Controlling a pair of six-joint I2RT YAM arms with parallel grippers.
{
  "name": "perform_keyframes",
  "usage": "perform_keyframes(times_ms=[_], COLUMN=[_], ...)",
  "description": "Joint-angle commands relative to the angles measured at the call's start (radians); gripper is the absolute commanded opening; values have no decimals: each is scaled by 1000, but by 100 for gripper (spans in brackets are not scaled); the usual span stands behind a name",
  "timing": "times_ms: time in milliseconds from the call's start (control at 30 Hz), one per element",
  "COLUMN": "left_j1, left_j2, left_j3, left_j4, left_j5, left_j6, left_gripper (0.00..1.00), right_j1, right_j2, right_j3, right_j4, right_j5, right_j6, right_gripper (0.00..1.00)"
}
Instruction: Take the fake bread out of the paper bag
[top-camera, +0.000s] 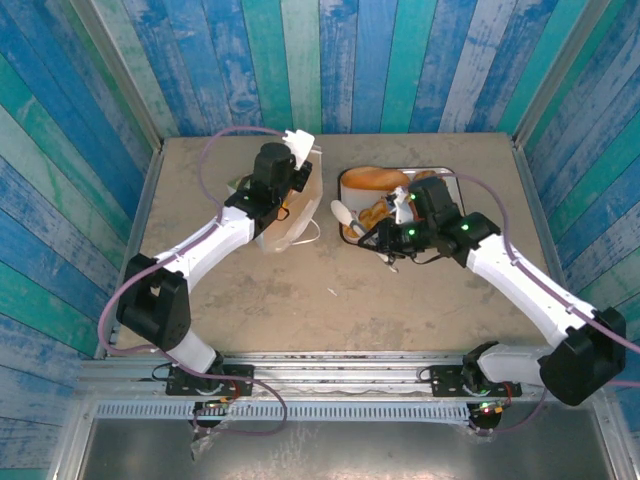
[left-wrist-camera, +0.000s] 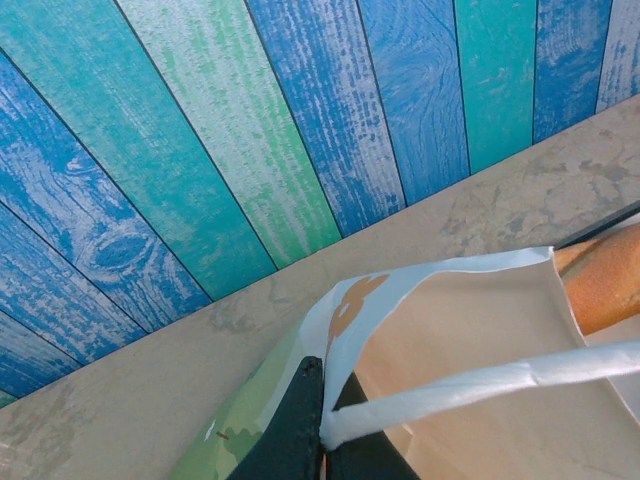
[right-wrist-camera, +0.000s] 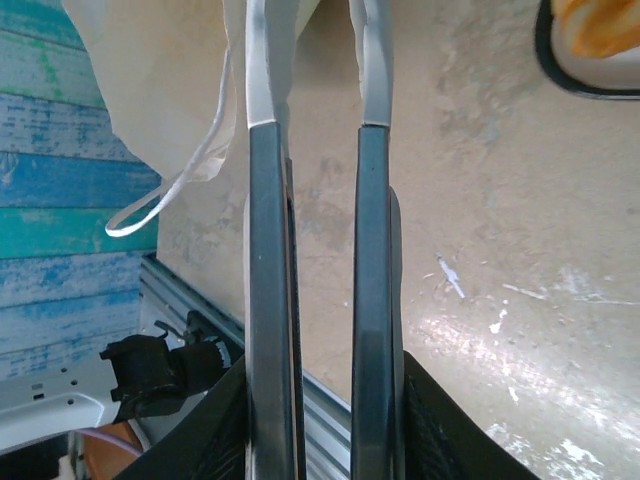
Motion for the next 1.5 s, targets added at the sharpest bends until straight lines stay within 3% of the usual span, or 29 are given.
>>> perform_keyframes(times_ms=[0,267,500,867,1067,1467], left_j1=[-1,-1,-3,-10,-11,-11], left_j2=[-17,-37,-31,-24,-41,-47], left_j3=[5,-66,-72,-46,-70,-55], left_j4=[9,51,54,14,29,27], left_j5=[23,-33,-50,14,3,-21], left_j6=[8,-39,-80,-63,-62,-35], left_gripper=[0,0,0,0,0,0], right_j1=[-3,35,135,163,174,147], right_j2=[-67,-70,75,237,348,225], right_j3=[50,147,199,151,176,47], right_j4=[-72,-68,22,230,250,222], right_j5=[49,43,-18,-130,-180,-123], right_j6=[-38,-45,-47,38,56,64], right_gripper=[35,35,35,34,32,32])
